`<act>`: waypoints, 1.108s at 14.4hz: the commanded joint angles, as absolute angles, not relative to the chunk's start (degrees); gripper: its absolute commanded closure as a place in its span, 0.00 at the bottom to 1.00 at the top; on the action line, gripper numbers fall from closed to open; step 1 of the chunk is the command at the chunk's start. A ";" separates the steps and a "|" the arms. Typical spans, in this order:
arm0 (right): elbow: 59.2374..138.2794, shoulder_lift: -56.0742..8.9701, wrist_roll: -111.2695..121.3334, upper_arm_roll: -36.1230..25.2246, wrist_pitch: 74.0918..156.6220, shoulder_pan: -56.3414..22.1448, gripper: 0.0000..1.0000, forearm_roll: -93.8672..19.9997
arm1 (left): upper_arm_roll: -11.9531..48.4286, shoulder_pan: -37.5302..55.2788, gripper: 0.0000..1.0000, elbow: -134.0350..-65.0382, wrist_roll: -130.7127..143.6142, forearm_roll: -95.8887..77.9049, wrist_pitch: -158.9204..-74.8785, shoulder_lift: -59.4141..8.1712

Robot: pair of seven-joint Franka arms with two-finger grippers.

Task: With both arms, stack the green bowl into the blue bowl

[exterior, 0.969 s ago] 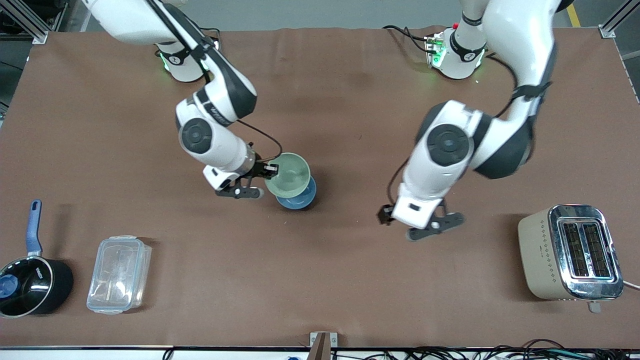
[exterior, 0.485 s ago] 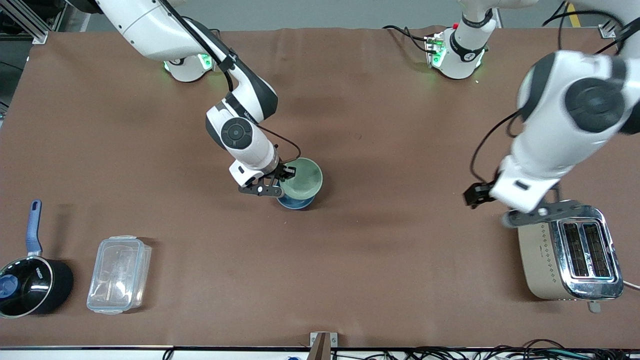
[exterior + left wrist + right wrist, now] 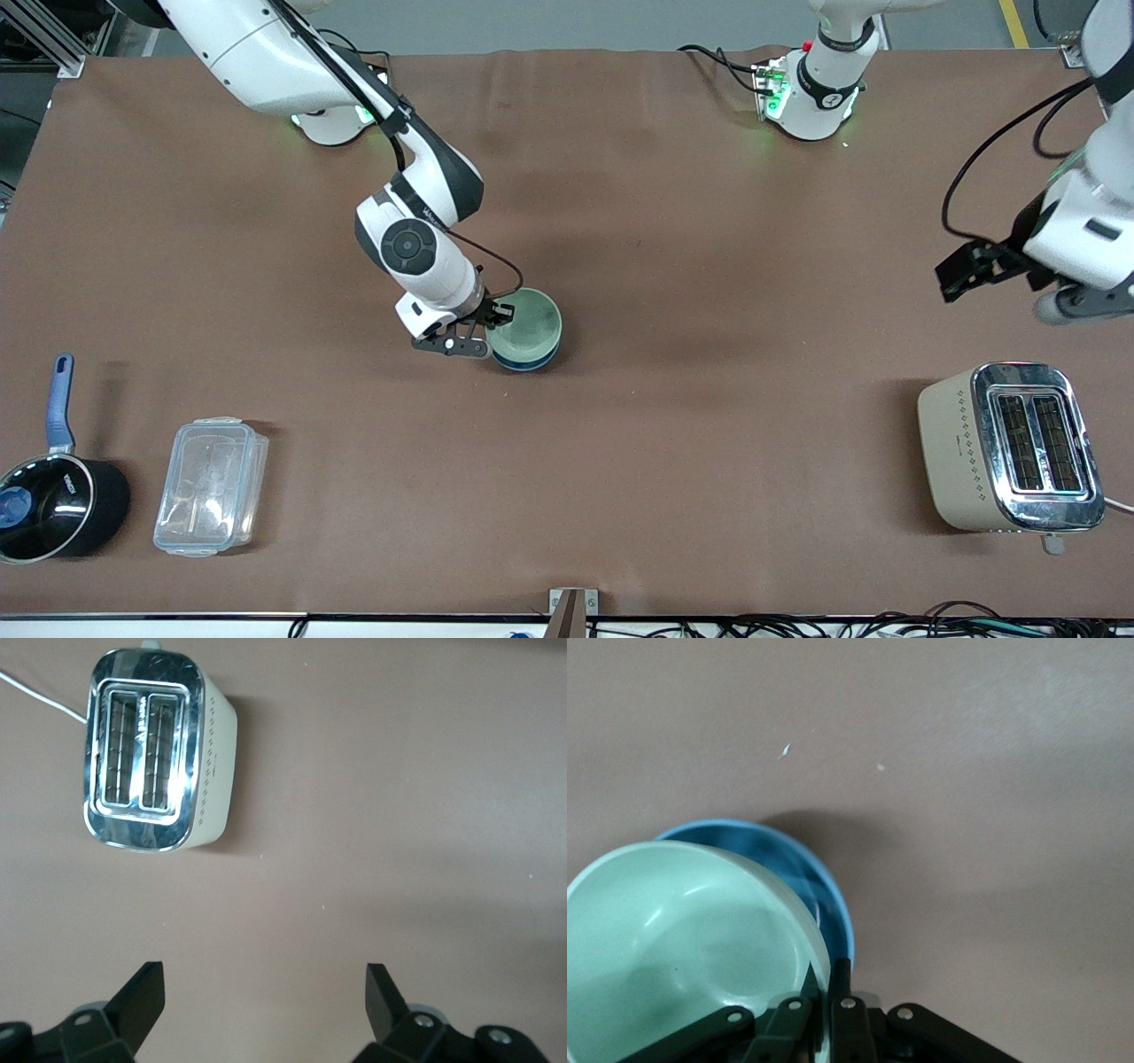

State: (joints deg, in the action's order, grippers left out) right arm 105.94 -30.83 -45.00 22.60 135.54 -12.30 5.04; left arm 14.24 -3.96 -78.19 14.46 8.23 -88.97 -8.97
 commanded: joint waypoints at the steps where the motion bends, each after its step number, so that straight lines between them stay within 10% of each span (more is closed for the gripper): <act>1: 105.56 -31.72 -46.58 23.47 136.66 -11.25 0.99 7.90 | 13.28 -5.37 0.00 -81.03 10.65 5.10 -87.98 -4.85; 6: 105.82 -31.82 -47.02 23.55 136.67 -12.04 0.95 7.82 | 0.54 3.69 0.00 -85.78 4.75 4.92 -84.65 1.14; 7: 105.82 -31.82 -47.28 23.55 136.58 -12.04 0.82 7.82 | 0.61 3.17 0.00 -85.78 4.66 4.92 -83.86 1.49; 9: 105.82 -31.82 -47.37 23.64 136.50 -11.69 0.12 7.91 | 0.79 2.90 0.00 -85.69 4.66 4.92 -82.97 1.84; 10: 105.73 -31.73 -47.37 23.56 136.23 -11.43 0.00 7.91 | 0.79 2.81 0.00 -85.61 4.66 4.92 -82.97 1.76; 16: 102.93 -18.15 -46.67 23.56 126.50 -6.96 0.00 8.87 | 0.88 3.16 0.00 -85.43 4.92 1.06 -83.58 0.97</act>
State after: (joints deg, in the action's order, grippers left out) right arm 102.19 -27.03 -45.63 22.81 131.97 -9.66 7.22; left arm 1.32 2.57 -84.85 5.47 2.56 -83.27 0.62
